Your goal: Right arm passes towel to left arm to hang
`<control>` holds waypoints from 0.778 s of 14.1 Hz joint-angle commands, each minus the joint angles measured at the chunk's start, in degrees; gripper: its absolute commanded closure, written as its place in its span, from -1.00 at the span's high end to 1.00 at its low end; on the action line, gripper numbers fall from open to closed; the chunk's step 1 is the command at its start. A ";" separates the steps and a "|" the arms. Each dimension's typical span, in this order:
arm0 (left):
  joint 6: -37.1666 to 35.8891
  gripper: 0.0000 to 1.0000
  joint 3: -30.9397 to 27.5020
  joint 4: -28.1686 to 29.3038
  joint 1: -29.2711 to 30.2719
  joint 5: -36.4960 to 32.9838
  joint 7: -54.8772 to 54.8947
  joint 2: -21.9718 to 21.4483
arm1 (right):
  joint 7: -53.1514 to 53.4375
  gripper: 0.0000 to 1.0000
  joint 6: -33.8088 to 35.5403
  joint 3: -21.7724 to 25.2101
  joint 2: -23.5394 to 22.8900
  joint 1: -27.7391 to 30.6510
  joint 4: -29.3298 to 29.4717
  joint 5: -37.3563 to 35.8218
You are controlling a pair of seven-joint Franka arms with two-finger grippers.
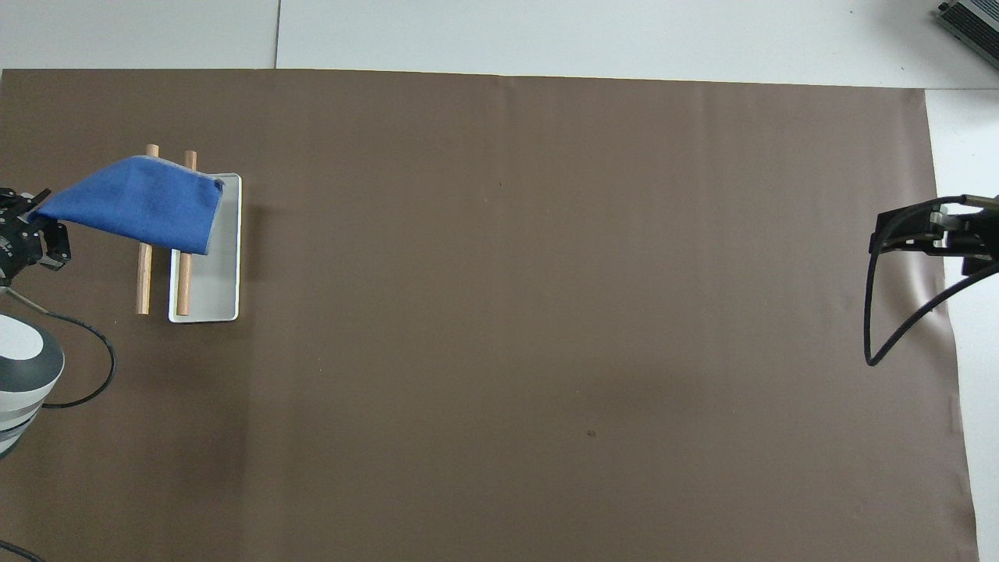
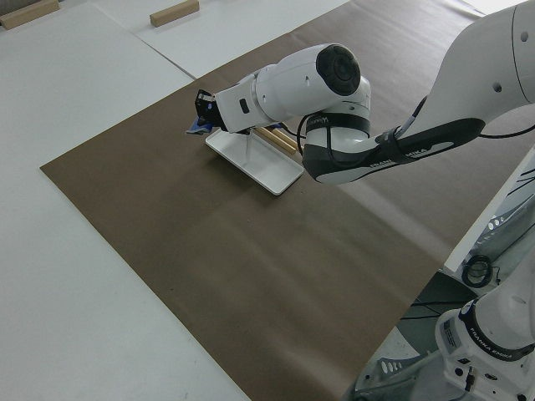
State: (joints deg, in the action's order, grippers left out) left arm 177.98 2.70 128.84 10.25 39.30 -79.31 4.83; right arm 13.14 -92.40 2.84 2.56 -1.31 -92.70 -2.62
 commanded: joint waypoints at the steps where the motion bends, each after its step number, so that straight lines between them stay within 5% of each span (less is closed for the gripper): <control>1: -1.84 1.00 0.37 0.36 0.91 0.95 2.30 -0.52 | -1.01 1.00 0.12 -0.73 1.49 0.61 -2.13 0.16; 11: -2.11 1.00 0.37 1.24 3.02 0.87 36.82 -0.96 | -4.09 1.00 1.61 -0.12 1.49 1.57 -1.25 4.20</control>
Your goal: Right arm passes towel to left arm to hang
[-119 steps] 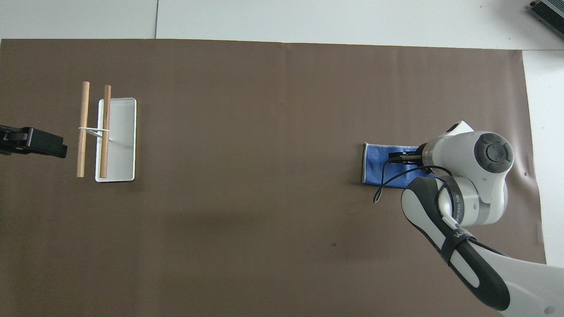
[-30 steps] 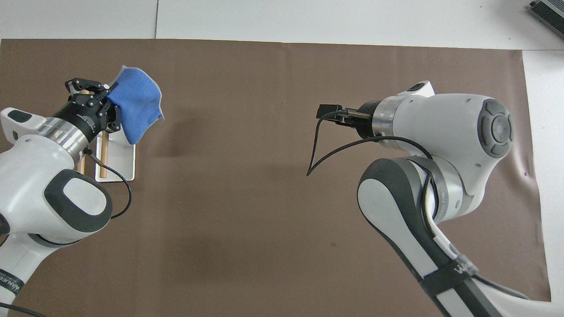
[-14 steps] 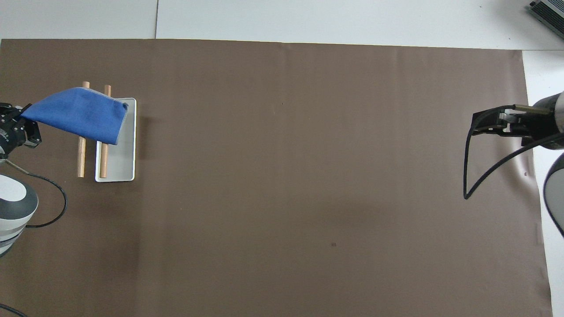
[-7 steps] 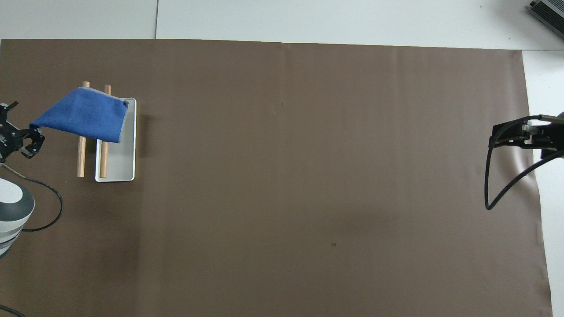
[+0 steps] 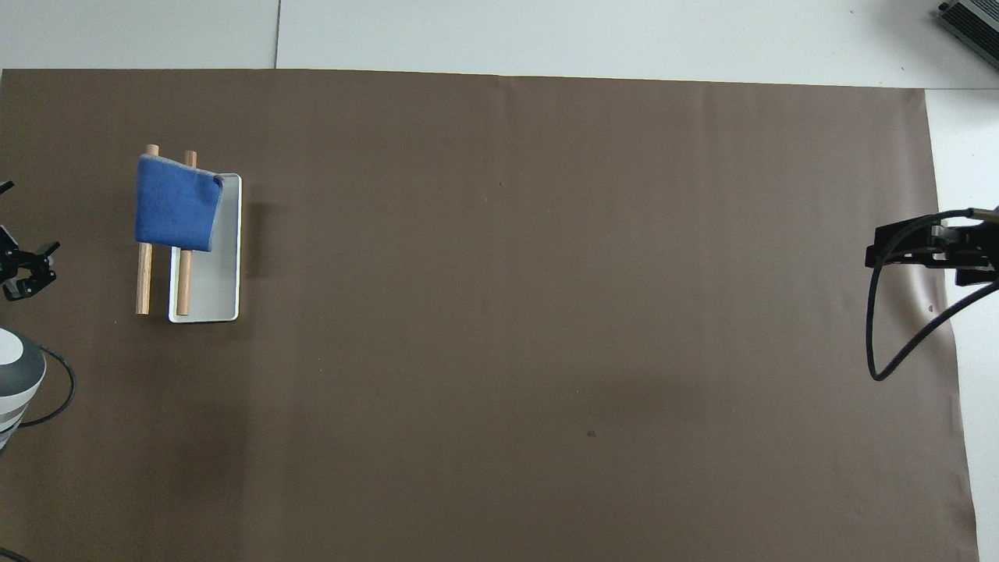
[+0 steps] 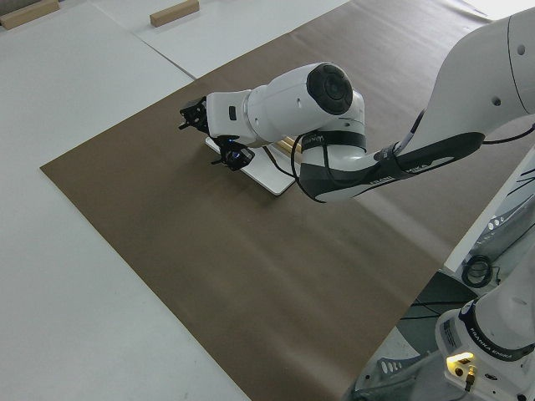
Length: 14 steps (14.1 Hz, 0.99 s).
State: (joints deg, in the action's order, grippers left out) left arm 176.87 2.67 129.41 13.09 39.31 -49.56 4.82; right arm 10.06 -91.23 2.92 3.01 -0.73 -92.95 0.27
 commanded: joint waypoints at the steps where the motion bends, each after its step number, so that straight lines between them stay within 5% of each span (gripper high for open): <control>1: -1.00 1.00 0.49 0.58 -0.25 0.86 11.72 -0.87 | -0.92 1.00 0.61 -0.20 1.12 0.99 -1.18 1.40; 14: -0.83 1.00 0.49 -5.31 -14.39 0.33 64.22 -0.69 | -1.62 1.00 0.26 -0.29 1.12 0.46 -1.18 0.52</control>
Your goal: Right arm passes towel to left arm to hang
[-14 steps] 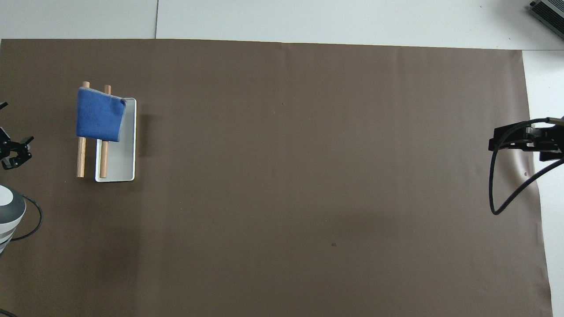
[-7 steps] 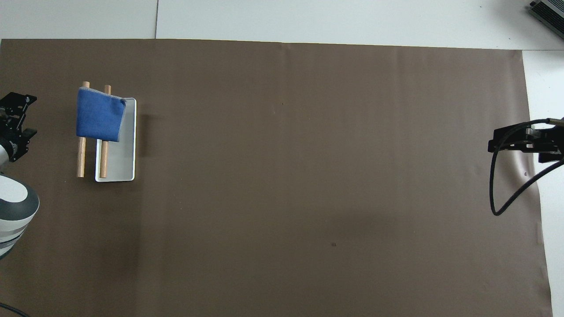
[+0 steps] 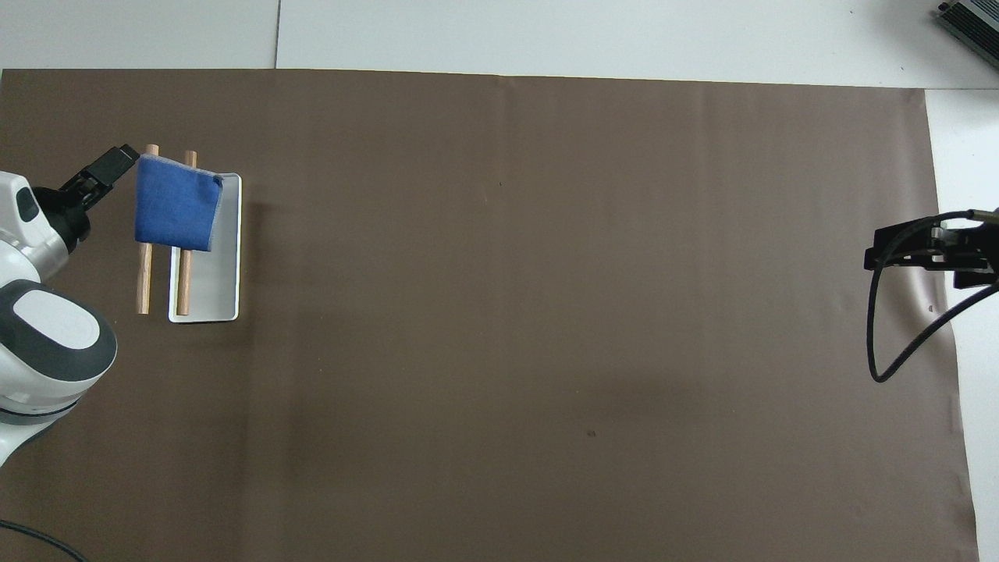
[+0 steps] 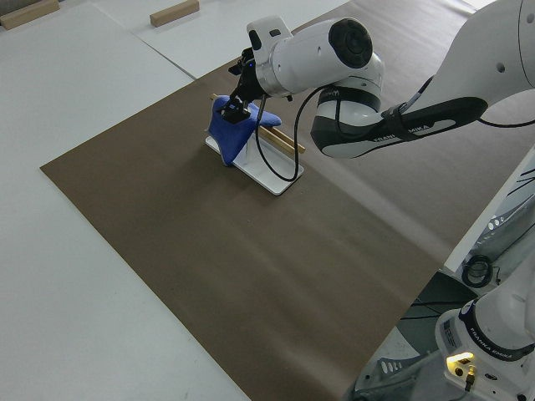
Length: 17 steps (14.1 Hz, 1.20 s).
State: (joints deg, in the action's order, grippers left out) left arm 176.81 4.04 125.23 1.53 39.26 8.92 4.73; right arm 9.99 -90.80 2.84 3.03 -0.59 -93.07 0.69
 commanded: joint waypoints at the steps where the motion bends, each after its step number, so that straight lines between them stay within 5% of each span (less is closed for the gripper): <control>1: -0.77 1.00 -0.87 -1.56 -4.24 0.20 7.32 -0.86 | -1.90 1.00 -0.34 -0.20 1.10 0.32 -1.15 0.02; 6: -4.09 1.00 -0.87 -9.02 -6.89 -1.63 9.27 -1.04 | -1.72 1.00 -0.43 -0.29 1.19 0.24 -1.41 0.01; 17: -45.12 1.00 -1.58 -20.45 -4.60 -22.35 7.00 -5.26 | -5.68 1.00 0.09 -0.64 0.40 0.32 0.34 -1.83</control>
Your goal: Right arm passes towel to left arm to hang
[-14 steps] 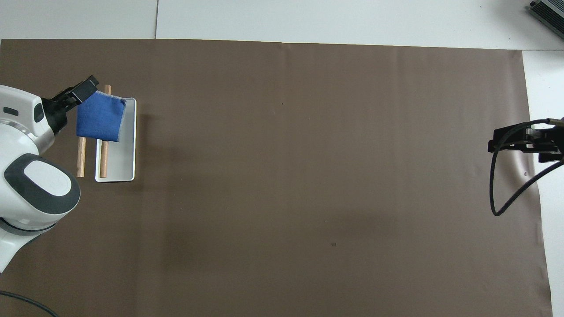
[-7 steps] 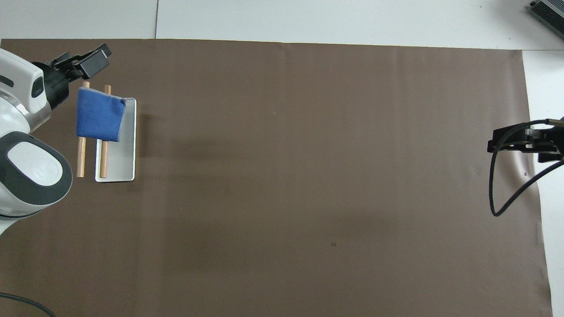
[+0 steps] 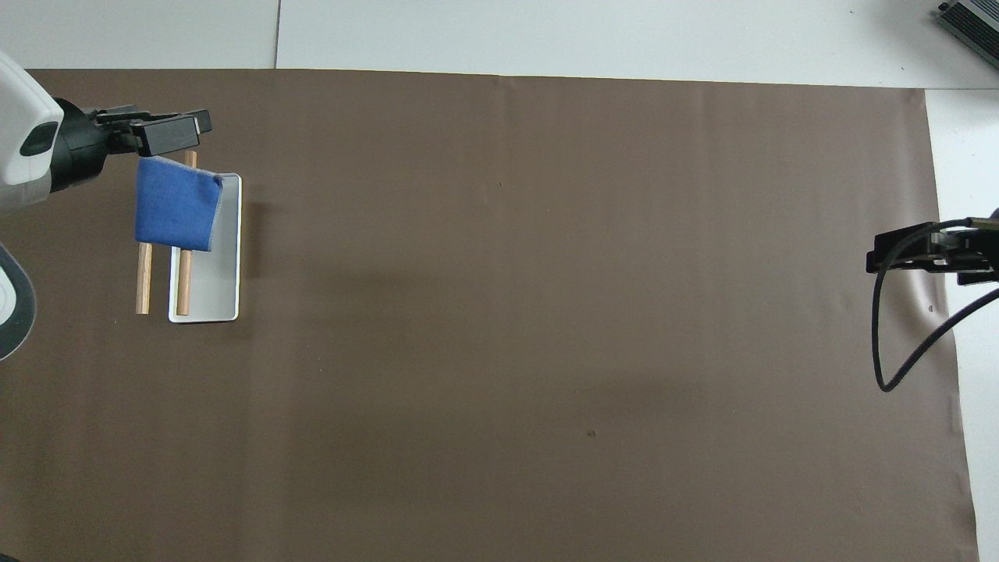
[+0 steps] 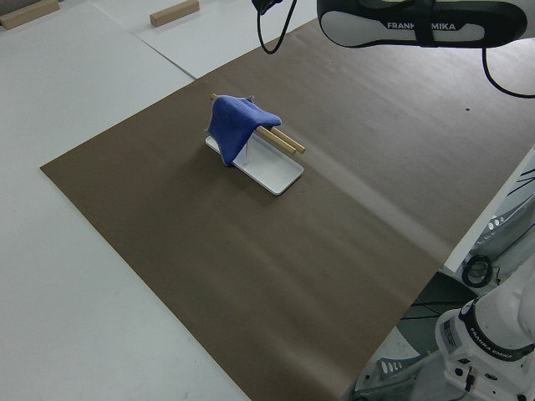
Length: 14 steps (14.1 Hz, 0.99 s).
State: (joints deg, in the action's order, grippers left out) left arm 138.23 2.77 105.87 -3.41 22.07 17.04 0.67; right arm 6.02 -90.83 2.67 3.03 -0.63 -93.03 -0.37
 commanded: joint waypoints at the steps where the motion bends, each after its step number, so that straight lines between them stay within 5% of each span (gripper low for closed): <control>1: -9.79 1.00 -0.13 -2.76 0.25 -9.46 -4.09 -1.19 | -1.72 1.00 0.30 -0.48 0.31 0.37 0.48 -0.25; 6: -25.69 1.00 0.04 -9.17 -0.37 -15.65 -9.13 -1.28 | -0.67 1.00 1.18 -0.48 0.13 0.81 0.83 0.63; 9: -34.67 1.00 0.57 -15.24 -1.33 -25.82 -9.04 -0.14 | 0.21 1.00 0.74 -0.48 0.66 0.90 -0.05 0.72; 14: -44.97 1.00 0.40 -24.13 -2.39 -21.66 -12.71 3.81 | 1.01 1.00 0.92 -0.48 0.92 0.54 -0.75 0.72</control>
State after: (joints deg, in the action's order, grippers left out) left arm 96.99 3.69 86.95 -5.49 -1.41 7.33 1.32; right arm 6.25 -90.56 2.63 3.04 -0.50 -92.95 -0.30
